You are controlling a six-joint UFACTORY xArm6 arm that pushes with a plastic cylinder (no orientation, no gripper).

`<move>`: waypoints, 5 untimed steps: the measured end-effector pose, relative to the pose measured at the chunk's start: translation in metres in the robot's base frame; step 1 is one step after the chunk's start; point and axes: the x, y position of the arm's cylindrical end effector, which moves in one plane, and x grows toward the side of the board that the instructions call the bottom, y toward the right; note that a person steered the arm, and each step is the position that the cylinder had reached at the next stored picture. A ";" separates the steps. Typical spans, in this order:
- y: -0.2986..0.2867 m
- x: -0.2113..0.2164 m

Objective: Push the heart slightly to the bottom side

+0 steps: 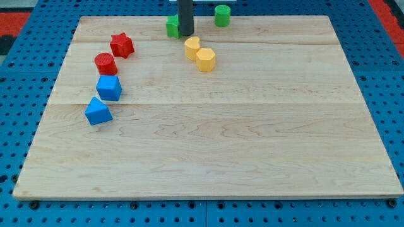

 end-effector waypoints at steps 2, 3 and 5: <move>0.018 0.019; 0.013 0.044; -0.023 0.020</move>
